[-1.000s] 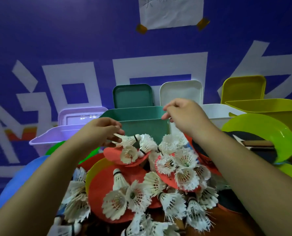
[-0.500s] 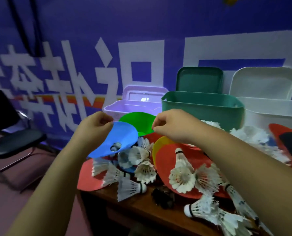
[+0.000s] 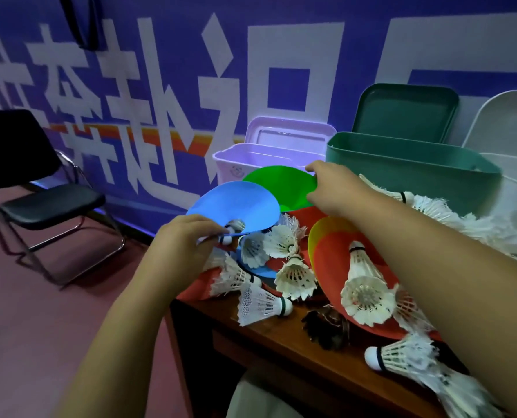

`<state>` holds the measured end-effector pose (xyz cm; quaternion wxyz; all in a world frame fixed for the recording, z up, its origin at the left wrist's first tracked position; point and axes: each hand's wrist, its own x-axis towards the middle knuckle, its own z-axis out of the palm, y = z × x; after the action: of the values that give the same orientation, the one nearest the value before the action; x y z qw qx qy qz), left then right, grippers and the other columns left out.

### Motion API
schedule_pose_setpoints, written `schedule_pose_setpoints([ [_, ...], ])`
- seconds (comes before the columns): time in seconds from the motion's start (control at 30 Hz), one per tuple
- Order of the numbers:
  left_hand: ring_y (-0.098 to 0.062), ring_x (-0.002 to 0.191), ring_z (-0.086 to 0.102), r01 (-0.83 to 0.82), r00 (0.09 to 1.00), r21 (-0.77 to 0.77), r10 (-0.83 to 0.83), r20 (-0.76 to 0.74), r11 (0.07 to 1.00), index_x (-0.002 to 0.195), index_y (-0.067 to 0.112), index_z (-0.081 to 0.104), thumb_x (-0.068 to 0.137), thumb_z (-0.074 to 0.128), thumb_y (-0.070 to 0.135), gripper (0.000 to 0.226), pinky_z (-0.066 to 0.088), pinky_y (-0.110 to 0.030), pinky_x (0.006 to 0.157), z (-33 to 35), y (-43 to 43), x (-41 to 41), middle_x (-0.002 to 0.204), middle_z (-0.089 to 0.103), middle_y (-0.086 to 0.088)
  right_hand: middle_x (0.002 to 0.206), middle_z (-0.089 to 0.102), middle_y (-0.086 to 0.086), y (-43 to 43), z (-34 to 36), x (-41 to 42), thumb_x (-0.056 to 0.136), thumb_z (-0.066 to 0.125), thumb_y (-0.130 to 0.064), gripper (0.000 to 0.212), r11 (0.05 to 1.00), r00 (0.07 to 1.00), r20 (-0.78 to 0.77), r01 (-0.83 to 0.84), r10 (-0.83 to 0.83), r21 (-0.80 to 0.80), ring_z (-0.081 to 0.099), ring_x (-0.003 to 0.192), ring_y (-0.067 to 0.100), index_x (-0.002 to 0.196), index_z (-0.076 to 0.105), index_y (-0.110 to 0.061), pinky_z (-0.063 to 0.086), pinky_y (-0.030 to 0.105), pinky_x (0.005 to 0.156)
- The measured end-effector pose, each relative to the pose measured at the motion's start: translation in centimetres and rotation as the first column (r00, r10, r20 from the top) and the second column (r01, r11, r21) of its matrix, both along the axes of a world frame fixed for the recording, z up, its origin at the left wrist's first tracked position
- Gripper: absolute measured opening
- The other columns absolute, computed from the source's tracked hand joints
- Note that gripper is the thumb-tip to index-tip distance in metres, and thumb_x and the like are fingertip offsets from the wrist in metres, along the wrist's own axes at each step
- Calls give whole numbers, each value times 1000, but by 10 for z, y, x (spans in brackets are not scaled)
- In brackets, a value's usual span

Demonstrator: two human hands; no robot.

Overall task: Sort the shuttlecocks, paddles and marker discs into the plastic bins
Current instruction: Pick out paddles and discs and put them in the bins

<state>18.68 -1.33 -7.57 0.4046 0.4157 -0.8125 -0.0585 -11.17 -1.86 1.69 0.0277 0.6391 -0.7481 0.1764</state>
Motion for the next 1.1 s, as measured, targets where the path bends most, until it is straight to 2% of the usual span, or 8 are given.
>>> schedule_pose_setpoints([
  [0.13,-2,91,64,-42,992,-87,32,-120,995,109,24,83,92,78,10,22,44,-7,83,5,-1,1,100,73,15,129,71,13,-10,-4,-6,97,67,-17,35,997,1000,-4,5,-6,-78,64,118,36,132,70,-18,50,35,91],
  [0.33,-10,95,71,-43,958,-55,26,-286,998,116,21,81,94,73,10,25,58,-35,88,15,1,1,104,77,8,112,76,10,-11,5,-11,98,73,-23,20,968,985,164,-6,48,-252,68,104,30,116,78,-16,44,29,80],
  [0.43,-6,103,72,-15,933,-59,-7,-359,998,118,19,80,96,71,10,25,58,-33,96,26,8,-1,109,78,8,100,77,6,3,17,-13,97,73,-21,15,938,951,298,27,82,-345,72,94,27,110,79,-16,54,34,85],
  [0.57,2,100,68,-23,911,-118,-28,-411,993,120,21,77,96,69,11,27,54,-19,92,44,26,-15,106,74,13,87,76,0,36,34,-20,96,72,-19,8,879,864,476,90,165,-468,72,79,23,100,78,-22,58,37,80],
  [0.7,-6,95,65,39,901,-154,-102,-422,987,118,26,77,94,73,18,25,55,-26,83,60,46,-44,103,68,5,77,73,-10,80,45,-33,95,72,-19,12,804,815,544,180,201,-567,67,72,13,90,76,-30,57,35,74],
  [0.83,-3,85,59,65,900,-228,-156,-407,971,105,28,78,88,82,18,20,46,-14,74,73,62,-88,93,62,5,83,76,-12,124,55,-61,94,76,-25,6,754,838,524,244,154,-610,74,82,13,97,80,-28,62,39,81],
  [0.97,-11,77,59,132,914,-258,-218,-342,957,98,20,81,87,84,20,11,46,-25,68,83,71,-137,87,63,6,82,75,-12,167,61,-101,94,78,-28,3,696,864,495,299,93,-653,71,77,8,95,80,-30,59,29,78],
  [1.1,-8,73,58,240,902,-283,-321,-290,929,91,21,81,85,86,18,9,40,-17,66,95,82,-188,85,64,4,75,72,-15,208,58,-145,93,79,-27,5,651,867,498,363,27,-667,66,70,1,89,78,-30,51,23,70],
])
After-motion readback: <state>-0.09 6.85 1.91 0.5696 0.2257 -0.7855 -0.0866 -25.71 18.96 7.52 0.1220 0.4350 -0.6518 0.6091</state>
